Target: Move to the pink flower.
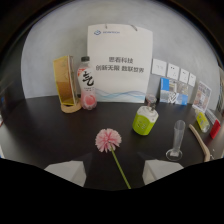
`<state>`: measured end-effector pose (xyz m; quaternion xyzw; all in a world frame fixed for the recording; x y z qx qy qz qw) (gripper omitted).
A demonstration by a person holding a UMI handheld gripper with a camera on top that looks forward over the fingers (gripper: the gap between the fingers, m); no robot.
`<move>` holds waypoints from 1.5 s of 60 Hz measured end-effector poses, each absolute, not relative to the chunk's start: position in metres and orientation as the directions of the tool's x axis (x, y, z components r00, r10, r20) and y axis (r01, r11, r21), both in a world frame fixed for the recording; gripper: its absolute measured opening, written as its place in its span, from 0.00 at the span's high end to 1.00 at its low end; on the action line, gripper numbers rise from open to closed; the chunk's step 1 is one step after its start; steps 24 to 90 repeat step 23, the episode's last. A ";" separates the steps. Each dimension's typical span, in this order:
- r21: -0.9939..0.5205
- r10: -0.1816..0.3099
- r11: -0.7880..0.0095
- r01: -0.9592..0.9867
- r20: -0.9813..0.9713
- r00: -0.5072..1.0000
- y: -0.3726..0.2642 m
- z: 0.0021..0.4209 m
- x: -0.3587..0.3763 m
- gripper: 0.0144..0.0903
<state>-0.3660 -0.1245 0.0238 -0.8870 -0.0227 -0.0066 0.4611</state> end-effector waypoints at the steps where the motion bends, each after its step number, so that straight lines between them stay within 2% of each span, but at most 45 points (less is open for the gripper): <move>1: -0.816 0.029 -0.576 0.044 0.033 0.999 -0.123 0.023 -0.366 0.07; 11: -0.811 0.017 -0.583 0.042 0.039 0.999 -0.117 0.020 -0.364 0.06; 90: -0.812 0.017 -0.583 0.042 0.040 0.999 -0.116 0.019 -0.365 0.06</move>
